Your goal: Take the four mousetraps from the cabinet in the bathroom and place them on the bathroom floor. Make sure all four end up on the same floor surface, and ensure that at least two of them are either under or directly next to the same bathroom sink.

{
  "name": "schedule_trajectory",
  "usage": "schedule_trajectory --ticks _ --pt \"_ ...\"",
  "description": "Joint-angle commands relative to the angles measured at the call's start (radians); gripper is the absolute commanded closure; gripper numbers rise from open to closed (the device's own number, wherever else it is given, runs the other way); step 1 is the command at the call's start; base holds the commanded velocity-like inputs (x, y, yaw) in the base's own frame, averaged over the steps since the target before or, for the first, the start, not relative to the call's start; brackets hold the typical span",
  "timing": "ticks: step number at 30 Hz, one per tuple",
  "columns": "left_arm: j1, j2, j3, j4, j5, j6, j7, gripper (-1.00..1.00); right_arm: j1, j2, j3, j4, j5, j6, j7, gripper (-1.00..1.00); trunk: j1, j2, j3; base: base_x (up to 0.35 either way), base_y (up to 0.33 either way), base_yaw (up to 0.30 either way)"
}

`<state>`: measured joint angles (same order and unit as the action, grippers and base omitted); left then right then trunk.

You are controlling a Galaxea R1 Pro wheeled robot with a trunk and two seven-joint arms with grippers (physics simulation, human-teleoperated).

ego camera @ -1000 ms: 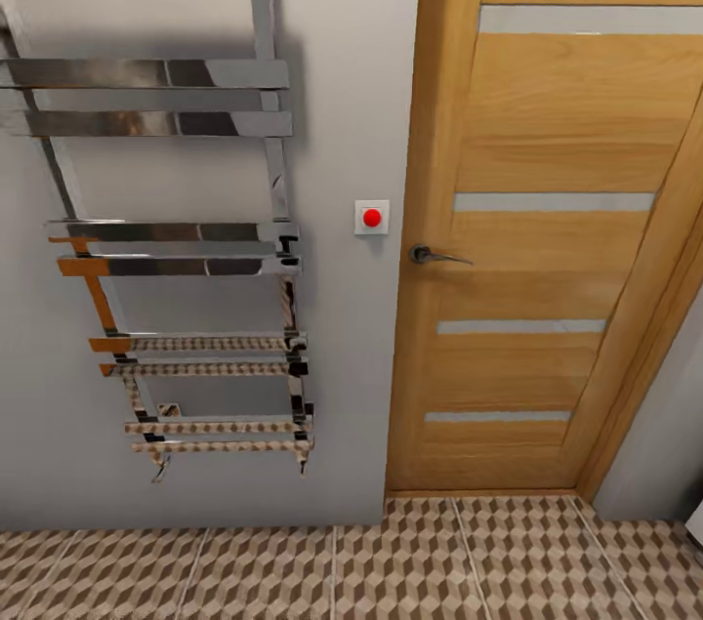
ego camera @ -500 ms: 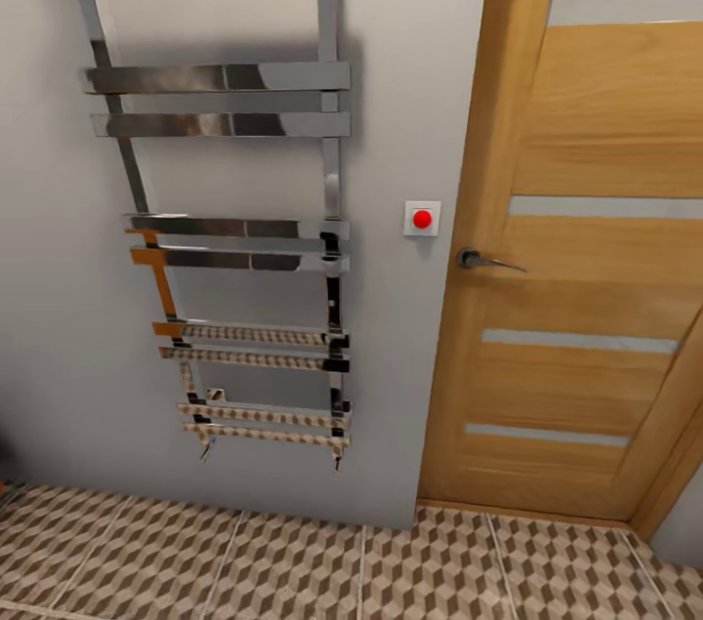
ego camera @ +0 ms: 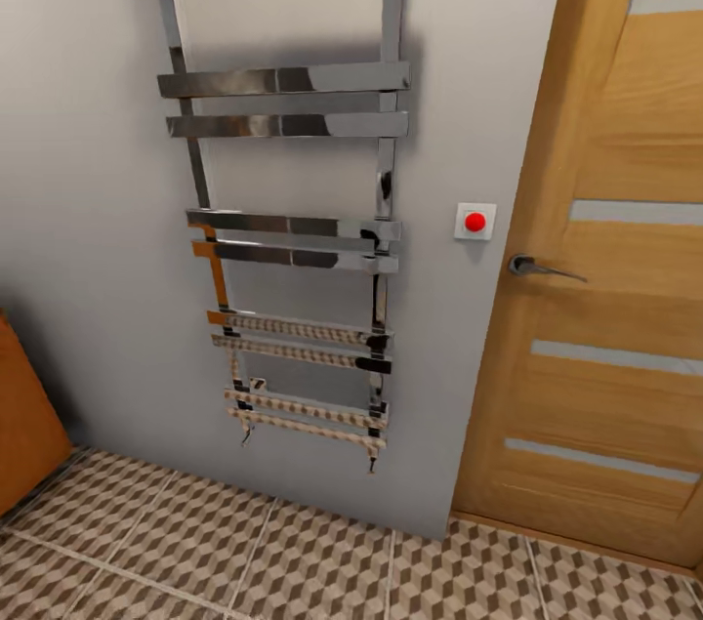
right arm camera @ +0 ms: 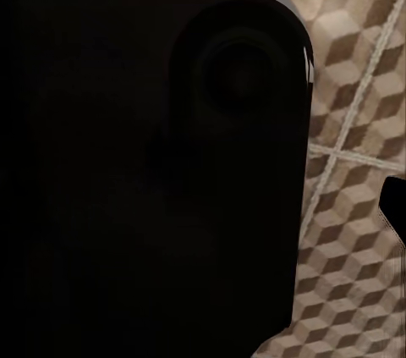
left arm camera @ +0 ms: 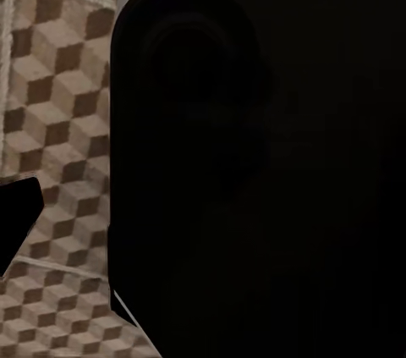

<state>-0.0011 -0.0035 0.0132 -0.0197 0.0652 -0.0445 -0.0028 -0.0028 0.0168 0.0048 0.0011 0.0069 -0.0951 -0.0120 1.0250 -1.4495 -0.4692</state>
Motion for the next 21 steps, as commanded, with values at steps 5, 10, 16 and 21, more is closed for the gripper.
schedule_trajectory --ticks 5,10,16,21 --pt "0.0 0.0 0.001 0.0 0.007 -0.003 0.0 -1.0 0.0 0.0 0.0 0.0 0.001 -0.003 -0.002 -1.0 0.0 0.0 -0.001 0.0 0.0 0.274" --pt "0.0 0.0 0.001 0.0 0.007 -0.003 0.0 -1.0 0.0 0.0 0.0 0.0 0.001 -0.003 -0.002 -1.0 0.0 0.0 -0.001 0.0 0.0 0.274" --pt "0.0 0.0 0.001 0.0 0.007 -0.003 0.0 -1.0 0.0 0.0 0.0 0.0 0.001 -0.003 -0.001 -1.0 0.0 0.0 -0.001 0.0 0.0 0.274" --pt "0.0 0.0 0.001 0.0 0.007 -0.003 0.0 -1.0 0.0 0.0 0.001 0.0 0.001 -0.003 0.0 -1.0 0.0 0.0 -0.001 0.0 0.0 0.273"
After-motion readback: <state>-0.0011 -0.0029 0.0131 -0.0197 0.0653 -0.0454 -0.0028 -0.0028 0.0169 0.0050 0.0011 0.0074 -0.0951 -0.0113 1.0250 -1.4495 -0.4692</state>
